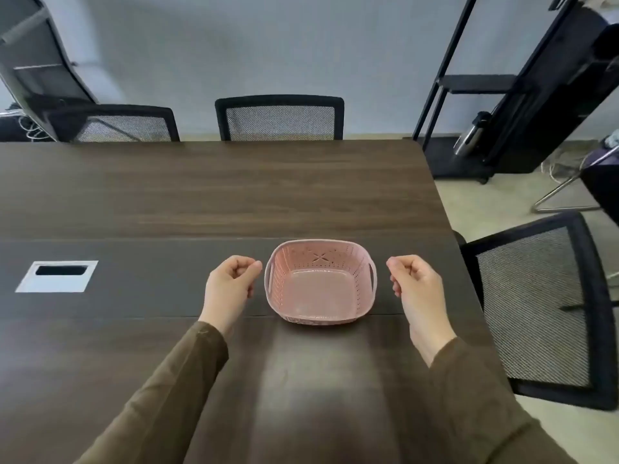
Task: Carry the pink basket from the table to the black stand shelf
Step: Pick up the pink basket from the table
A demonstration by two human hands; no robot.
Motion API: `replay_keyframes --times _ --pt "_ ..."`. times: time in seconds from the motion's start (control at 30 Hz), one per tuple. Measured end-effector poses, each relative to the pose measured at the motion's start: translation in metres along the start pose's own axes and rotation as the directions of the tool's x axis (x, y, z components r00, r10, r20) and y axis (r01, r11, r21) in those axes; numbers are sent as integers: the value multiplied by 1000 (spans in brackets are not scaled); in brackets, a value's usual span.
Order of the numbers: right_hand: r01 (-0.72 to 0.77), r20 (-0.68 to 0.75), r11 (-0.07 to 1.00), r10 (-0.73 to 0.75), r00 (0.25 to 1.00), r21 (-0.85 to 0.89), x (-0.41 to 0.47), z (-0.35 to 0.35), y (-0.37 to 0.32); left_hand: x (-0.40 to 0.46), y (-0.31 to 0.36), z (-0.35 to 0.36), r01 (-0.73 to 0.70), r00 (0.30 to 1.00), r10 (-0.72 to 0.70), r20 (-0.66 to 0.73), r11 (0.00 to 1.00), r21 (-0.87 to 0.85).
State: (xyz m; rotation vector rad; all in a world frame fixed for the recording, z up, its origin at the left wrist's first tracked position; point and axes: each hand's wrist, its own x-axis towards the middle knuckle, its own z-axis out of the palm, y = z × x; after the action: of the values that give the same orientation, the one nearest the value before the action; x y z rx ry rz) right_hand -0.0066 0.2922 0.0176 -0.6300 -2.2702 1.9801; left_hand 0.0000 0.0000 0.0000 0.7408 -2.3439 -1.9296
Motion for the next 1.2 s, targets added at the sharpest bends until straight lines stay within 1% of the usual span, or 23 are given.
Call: replay_keyframes --times 0.03,0.13,0.23,0.33,0.6,0.87,1.2 --pt "-9 -2 1000 9 1000 -29 3 2 4 3 -4 2 9 1000 -8 -2 999 42" --pt "-76 5 995 76 997 -59 9 7 20 12 -16 6 60 998 -60 -10 995 85" --pt "-146 23 986 148 989 -79 13 13 33 15 -24 9 64 998 -65 4 988 140" --pt "-182 33 977 187 982 -113 17 17 43 17 -29 11 60 997 -66 26 981 184" --pt "-181 16 972 186 983 -150 17 20 49 15 -31 10 50 997 -62 50 975 217" --pt "-186 -4 976 187 982 -111 -13 4 48 -18 -35 1 32 998 -43 52 979 200" --pt "-181 -4 981 181 984 -75 -84 -30 57 -101 -55 -26 35 995 -42 89 996 84"
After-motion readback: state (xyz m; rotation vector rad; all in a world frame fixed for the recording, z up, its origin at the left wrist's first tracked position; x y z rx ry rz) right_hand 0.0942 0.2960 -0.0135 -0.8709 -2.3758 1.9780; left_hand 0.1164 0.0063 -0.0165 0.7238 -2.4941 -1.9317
